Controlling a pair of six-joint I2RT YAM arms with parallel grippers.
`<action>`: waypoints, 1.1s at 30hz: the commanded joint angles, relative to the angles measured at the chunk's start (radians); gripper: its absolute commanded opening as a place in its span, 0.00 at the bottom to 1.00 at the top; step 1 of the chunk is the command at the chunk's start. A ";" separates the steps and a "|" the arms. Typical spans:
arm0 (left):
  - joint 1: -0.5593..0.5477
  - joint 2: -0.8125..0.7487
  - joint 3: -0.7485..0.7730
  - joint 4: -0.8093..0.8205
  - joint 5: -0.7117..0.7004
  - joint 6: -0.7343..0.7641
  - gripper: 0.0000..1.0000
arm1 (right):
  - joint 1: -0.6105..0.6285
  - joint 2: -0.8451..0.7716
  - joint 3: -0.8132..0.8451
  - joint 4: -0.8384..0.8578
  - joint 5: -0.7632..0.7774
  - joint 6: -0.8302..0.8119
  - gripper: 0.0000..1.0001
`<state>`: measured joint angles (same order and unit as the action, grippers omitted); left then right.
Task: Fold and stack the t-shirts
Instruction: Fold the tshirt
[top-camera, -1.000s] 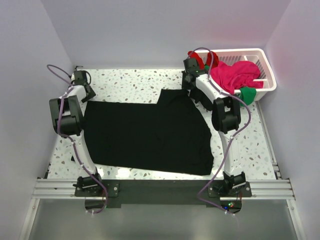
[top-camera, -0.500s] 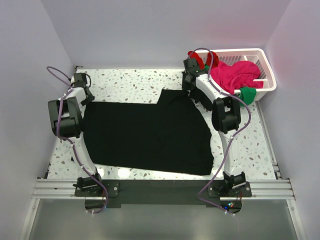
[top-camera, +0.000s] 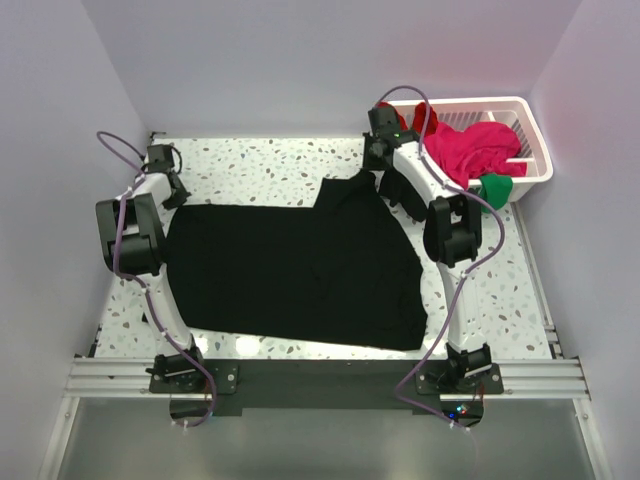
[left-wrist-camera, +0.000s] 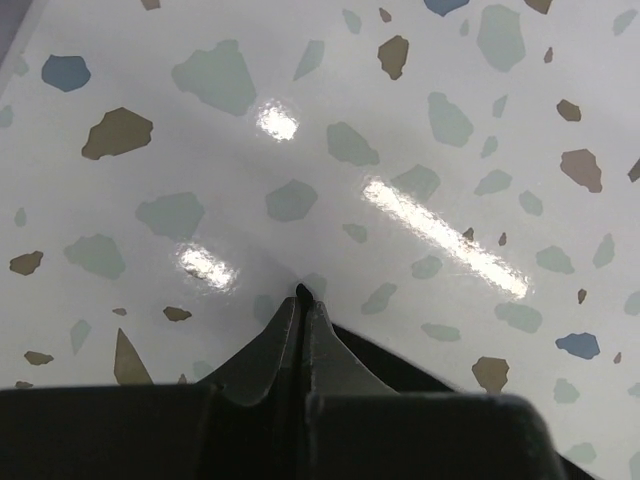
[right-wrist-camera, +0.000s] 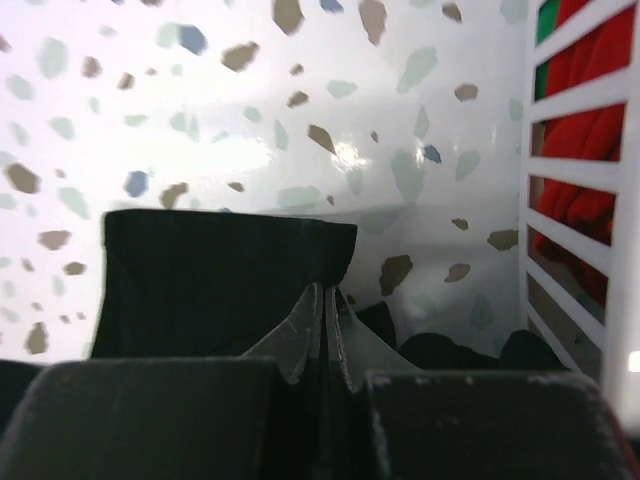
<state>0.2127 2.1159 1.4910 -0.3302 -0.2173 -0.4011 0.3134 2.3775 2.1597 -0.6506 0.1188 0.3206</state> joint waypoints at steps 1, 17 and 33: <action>-0.004 0.012 0.044 -0.032 0.062 0.045 0.00 | 0.000 -0.054 0.123 -0.012 -0.039 0.009 0.00; -0.004 0.064 0.350 -0.076 0.202 0.015 0.00 | -0.025 0.032 0.376 0.088 -0.028 0.049 0.00; -0.003 -0.123 0.103 -0.079 0.179 0.169 0.00 | -0.027 -0.342 -0.030 -0.027 -0.281 0.051 0.00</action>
<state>0.2127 2.0865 1.6112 -0.4118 -0.0044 -0.2897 0.2859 2.1784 2.1719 -0.6426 -0.0750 0.3851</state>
